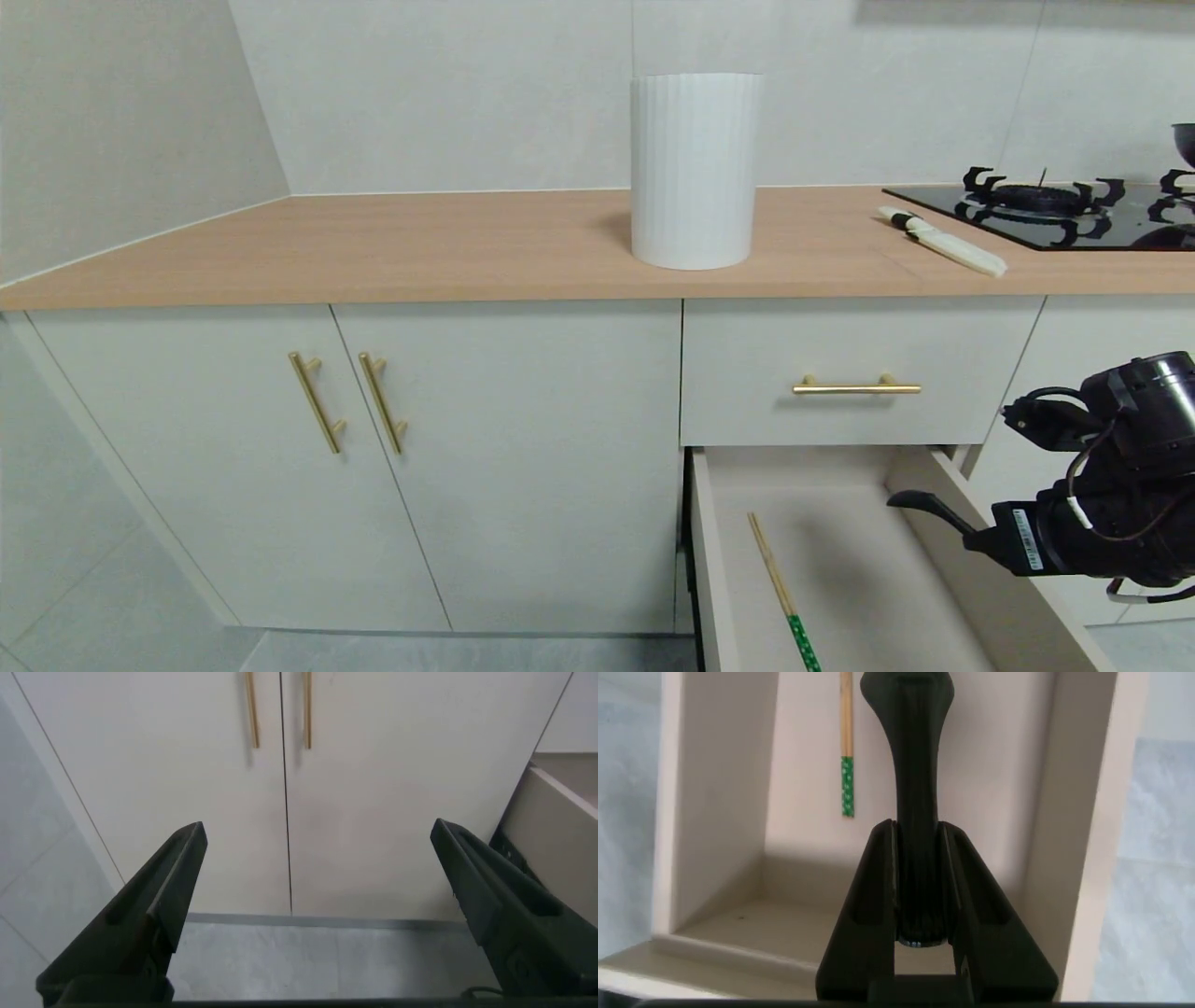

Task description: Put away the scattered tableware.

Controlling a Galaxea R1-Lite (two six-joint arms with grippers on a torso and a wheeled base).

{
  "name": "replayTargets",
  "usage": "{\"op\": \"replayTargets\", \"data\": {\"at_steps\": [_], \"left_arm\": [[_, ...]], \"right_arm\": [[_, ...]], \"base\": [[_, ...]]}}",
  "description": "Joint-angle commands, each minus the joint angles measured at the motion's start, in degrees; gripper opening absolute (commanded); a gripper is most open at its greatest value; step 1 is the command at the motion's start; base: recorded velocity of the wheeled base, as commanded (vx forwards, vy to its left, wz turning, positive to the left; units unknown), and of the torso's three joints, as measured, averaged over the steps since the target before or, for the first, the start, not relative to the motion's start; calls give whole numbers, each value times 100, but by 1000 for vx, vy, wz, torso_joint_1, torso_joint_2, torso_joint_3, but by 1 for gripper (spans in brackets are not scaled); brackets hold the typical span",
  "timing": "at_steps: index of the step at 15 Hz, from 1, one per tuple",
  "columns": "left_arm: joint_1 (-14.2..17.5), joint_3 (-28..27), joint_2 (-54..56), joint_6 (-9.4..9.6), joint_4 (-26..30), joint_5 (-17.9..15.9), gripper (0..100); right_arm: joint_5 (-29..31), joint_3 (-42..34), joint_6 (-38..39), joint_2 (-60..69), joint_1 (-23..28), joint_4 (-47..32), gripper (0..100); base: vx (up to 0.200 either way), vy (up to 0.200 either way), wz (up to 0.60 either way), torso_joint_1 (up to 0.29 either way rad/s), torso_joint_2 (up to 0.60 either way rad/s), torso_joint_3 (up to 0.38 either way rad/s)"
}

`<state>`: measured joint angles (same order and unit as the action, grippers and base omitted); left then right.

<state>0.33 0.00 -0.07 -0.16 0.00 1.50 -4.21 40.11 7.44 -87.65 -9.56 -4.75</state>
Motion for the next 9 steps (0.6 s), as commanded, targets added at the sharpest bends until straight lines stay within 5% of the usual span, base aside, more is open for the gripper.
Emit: {"op": "replayTargets", "data": {"at_steps": [1, 5, 9], "left_arm": [[2, 0, -1, -2, 0, -1, 100], [2, 0, -1, -2, 0, 8, 100], [2, 0, -1, -2, 0, 8, 100]], "right_arm": [[-10, -20, -5, -6, -2, 1, 0], [-45, -29, -41, -86, -11, 27, 0], [-36, -337, -67, -894, -213, 1091, 0]], "base": [[0, 0, 0, -27, 80, 36], [0, 0, 0, 0, 0, 0], [0, 0, 0, 0, 0, 0]]}}
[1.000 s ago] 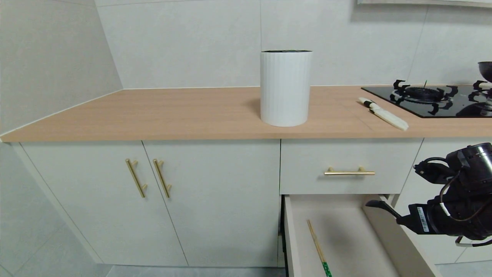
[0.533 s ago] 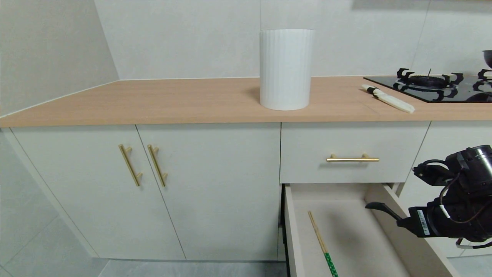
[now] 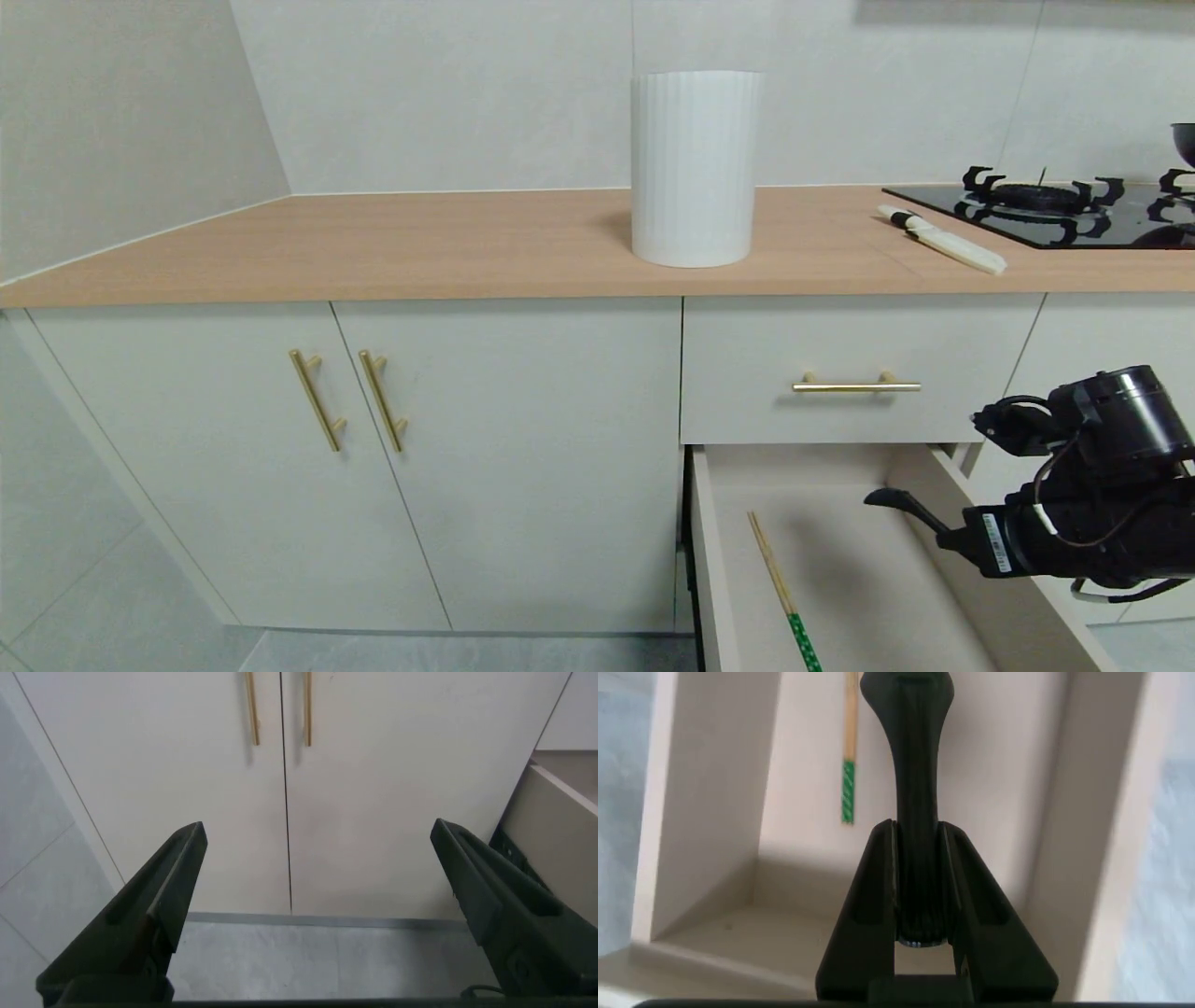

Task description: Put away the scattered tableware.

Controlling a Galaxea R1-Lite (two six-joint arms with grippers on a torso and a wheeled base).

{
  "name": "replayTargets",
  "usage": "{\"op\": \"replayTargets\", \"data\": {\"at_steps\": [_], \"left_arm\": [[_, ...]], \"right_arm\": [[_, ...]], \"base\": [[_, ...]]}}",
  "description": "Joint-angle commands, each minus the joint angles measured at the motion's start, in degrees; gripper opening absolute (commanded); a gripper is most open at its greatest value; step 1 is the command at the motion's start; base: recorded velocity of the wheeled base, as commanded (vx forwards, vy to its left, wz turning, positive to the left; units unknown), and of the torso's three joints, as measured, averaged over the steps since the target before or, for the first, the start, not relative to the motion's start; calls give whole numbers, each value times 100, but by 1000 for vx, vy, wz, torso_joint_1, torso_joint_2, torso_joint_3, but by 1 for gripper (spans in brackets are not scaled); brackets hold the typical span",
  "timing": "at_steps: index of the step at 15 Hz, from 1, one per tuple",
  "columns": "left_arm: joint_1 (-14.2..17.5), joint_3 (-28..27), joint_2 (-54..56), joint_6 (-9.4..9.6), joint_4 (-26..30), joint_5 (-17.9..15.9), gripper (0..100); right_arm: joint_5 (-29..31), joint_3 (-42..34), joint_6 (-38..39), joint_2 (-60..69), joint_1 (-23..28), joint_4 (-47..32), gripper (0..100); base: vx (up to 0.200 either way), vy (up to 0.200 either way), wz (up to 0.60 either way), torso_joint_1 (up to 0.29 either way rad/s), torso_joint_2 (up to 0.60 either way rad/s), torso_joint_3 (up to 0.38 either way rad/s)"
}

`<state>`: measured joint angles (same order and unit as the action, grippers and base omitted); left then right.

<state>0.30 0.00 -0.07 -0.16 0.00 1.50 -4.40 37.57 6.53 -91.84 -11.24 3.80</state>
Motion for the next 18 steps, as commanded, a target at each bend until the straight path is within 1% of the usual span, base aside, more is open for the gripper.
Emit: {"op": "replayTargets", "data": {"at_steps": [1, 2, 3, 4, 6, 9, 10, 11, 13, 18], "left_arm": [[5, 0, -1, -2, 0, -1, 100], [5, 0, -1, -2, 0, 8, 100], [5, 0, -1, -2, 0, -1, 100], [5, 0, -1, -2, 0, -1, 100], [5, 0, -1, -2, 0, -1, 100], [5, 0, -1, -2, 0, -1, 100], [5, 0, -1, -2, 0, -1, 100], [5, 0, -1, -2, 0, -1, 100], [5, 0, -1, -2, 0, -1, 100], [5, 0, -1, -2, 0, 8, 100]], "right_arm": [[-8, -57, 129, -853, -106, 437, 0], [-8, -48, 261, -1037, -124, 595, 0], [-35, -83, 858, -1565, -142, 1298, 0], [-17, -83, 1034, -1987, -150, 1685, 0], [36, -83, 1060, -2584, -150, 2195, 0], [62, -75, 1060, -2971, -150, 2397, 0], [203, -92, 1060, -3217, -159, 2467, 0], [589, -75, 1060, -3525, -177, 2713, 0], [730, -92, 1052, -3762, -194, 2995, 0], [765, -75, 1008, -4034, -203, 3091, 0]], "base": [[0, 0, 0, 0, 0, 0], [0, 0, 0, 0, 0, 0], [0, 0, 0, 0, 0, 0], [0, 0, 0, 0, 0, 0], [0, 0, 0, 0, 0, 0], [0, 0, 0, 0, 0, 0], [0, 0, 0, 0, 0, 0], [0, 0, 0, 0, 0, 0], [0, 0, 0, 0, 0, 0], [0, 0, 0, 0, 0, 0]]}}
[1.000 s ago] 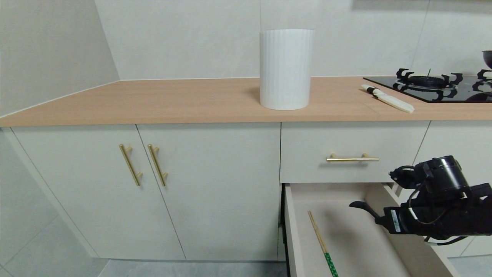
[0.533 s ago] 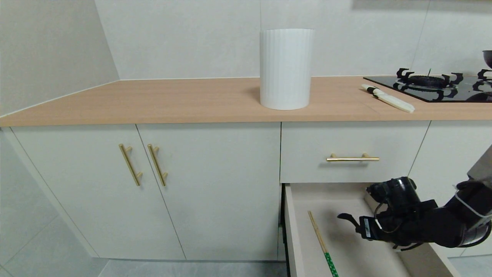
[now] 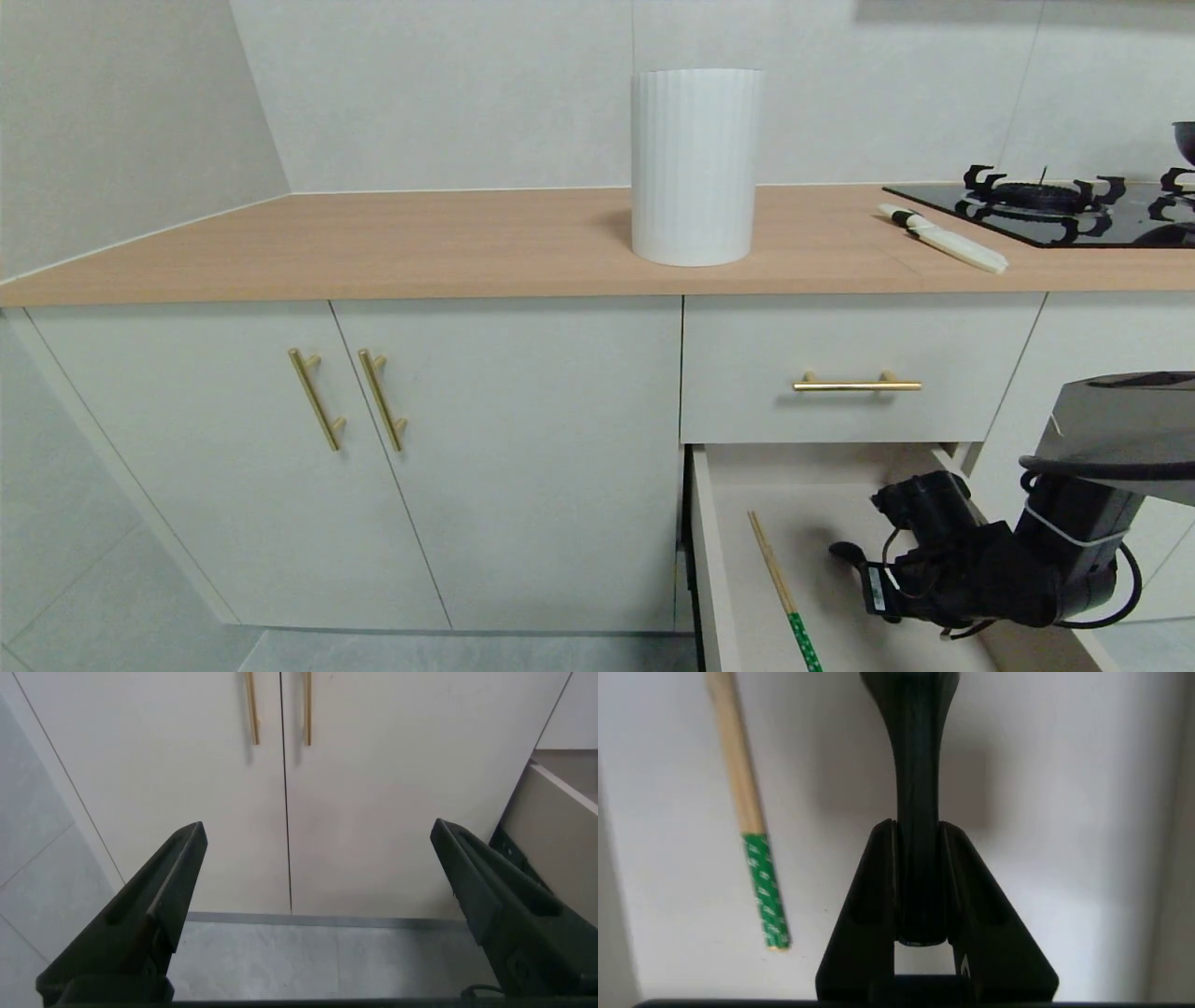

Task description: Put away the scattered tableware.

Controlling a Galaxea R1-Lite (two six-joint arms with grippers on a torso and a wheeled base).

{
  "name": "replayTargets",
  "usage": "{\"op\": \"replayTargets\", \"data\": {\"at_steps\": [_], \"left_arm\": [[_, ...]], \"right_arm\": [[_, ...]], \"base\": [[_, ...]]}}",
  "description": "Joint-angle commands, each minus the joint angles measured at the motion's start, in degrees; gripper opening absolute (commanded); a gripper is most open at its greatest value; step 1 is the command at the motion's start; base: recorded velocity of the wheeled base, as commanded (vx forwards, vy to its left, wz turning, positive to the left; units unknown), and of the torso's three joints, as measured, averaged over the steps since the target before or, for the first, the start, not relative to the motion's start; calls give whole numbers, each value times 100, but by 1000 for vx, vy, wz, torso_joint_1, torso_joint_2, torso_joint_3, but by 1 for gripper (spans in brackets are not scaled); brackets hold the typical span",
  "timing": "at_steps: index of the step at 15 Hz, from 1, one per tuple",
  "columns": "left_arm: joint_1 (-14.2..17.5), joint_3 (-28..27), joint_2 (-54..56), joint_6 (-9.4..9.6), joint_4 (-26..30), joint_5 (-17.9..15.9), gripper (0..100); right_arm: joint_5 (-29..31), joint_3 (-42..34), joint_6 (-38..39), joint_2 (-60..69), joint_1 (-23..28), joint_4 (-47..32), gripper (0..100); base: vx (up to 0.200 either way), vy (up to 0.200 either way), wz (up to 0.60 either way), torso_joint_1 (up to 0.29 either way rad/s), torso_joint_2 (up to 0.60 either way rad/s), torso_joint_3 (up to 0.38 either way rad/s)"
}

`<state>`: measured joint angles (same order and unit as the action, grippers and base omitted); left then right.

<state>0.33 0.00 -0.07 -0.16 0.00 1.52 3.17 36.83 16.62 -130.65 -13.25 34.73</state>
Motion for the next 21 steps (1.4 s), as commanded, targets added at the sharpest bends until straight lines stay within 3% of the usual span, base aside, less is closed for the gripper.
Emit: {"op": "replayTargets", "data": {"at_steps": [1, 10, 11, 21], "left_arm": [[2, 0, -1, -2, 0, -3, 100], [2, 0, -1, -2, 0, -3, 100], [2, 0, -1, -2, 0, -3, 100], [2, 0, -1, -2, 0, 6, 100]], "right_arm": [[114, 0, 0, -180, -2, -1, 0], [202, 0, 0, -189, -2, -1, 0], [202, 17, 8, -189, -2, -1, 100], [500, -237, 44, 250, -2, -1, 100]], "base": [[0, 0, 0, 0, 0, 0], [0, 0, 0, 0, 0, 0], [0, 0, 0, 0, 0, 0], [0, 0, 0, 0, 0, 0]]}}
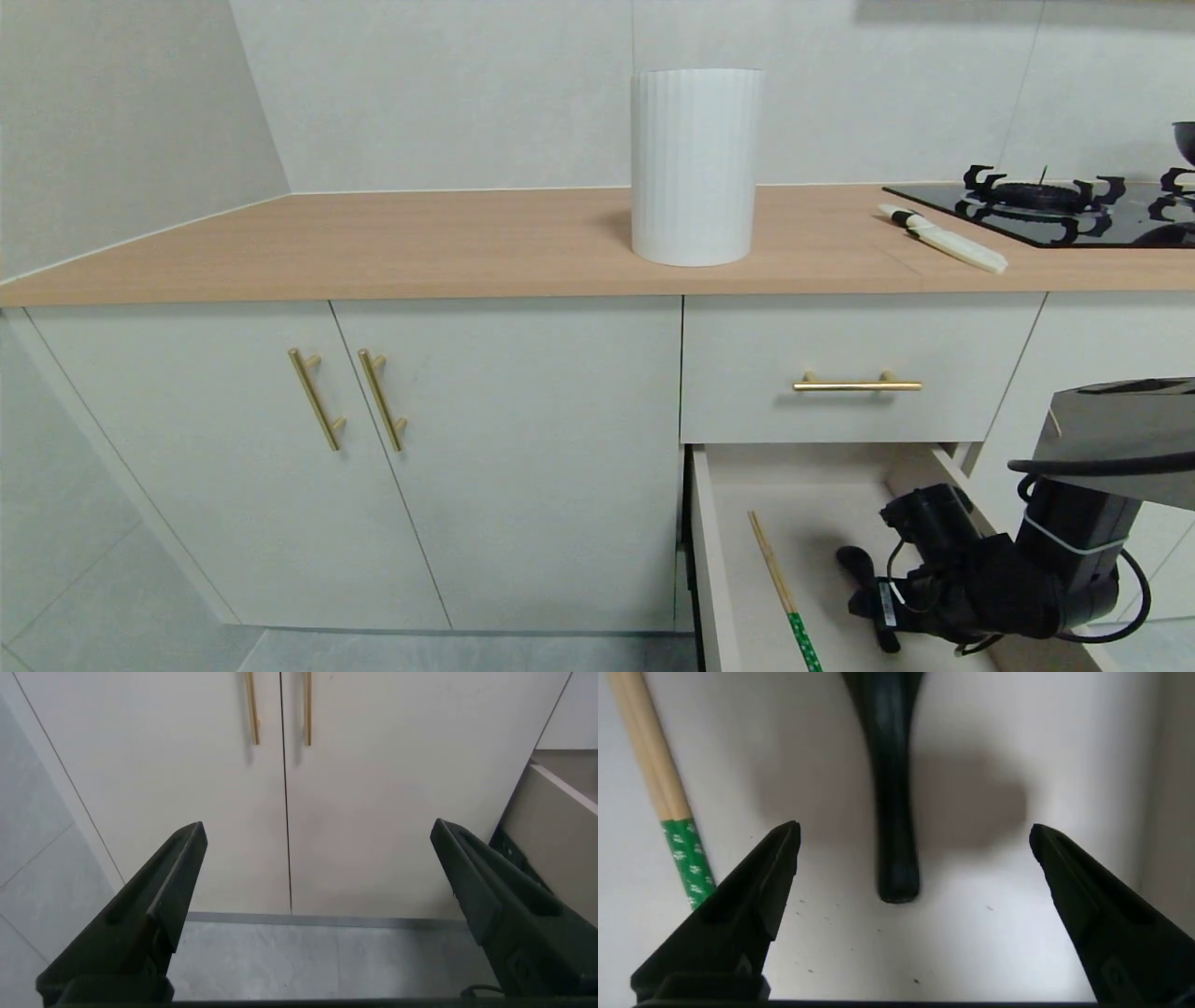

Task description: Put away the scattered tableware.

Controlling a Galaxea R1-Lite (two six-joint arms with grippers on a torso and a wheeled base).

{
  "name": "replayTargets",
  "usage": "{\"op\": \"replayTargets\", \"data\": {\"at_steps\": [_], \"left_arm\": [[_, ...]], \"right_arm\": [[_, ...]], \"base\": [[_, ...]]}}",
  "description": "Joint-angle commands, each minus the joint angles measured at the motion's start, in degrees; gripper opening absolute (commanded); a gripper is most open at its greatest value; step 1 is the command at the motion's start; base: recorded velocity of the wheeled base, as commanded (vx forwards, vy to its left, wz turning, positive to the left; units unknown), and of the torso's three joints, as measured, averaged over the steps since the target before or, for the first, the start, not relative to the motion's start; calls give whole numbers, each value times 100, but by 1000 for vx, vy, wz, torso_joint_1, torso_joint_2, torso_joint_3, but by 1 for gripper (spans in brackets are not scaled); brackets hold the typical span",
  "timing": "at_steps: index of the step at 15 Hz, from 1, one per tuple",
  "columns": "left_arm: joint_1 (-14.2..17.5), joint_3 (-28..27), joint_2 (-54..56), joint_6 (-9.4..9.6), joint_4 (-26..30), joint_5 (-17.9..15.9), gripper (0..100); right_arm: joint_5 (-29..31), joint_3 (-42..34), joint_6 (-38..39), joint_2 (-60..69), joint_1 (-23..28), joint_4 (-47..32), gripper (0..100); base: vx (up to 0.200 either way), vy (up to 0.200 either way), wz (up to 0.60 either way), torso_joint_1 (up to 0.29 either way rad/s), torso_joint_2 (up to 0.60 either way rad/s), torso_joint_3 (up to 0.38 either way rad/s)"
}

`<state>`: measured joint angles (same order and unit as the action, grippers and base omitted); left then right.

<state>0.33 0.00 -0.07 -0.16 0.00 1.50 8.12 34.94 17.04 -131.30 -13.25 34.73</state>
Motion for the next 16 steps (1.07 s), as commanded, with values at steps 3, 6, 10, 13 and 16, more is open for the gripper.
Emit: {"op": "replayTargets", "data": {"at_steps": [3, 6, 10, 13, 16], "left_arm": [[2, 0, -1, -2, 0, 8, 100], [2, 0, -1, 33, 0, -1, 100], [2, 0, -1, 7, 0, -1, 100], [2, 0, -1, -2, 0, -1, 100], [2, 0, -1, -2, 9, 8, 100]], "right_arm": [[-3, -277, -34, 1485, -2, -72, 100], [-21, -330, -43, 2636, -274, -634, 100], [-30, -286, -43, 3999, -951, -1540, 100], [-21, -180, -52, 4482, -1030, -1979, 100], [-21, -180, -96, 4772, -1145, -2155, 100]], "base": [[0, 0, 0, 0, 0, 0], [0, 0, 0, 0, 0, 0], [0, 0, 0, 0, 0, 0], [0, 0, 0, 0, 0, 0], [-133, 0, 0, 0, 2, 6]]}}
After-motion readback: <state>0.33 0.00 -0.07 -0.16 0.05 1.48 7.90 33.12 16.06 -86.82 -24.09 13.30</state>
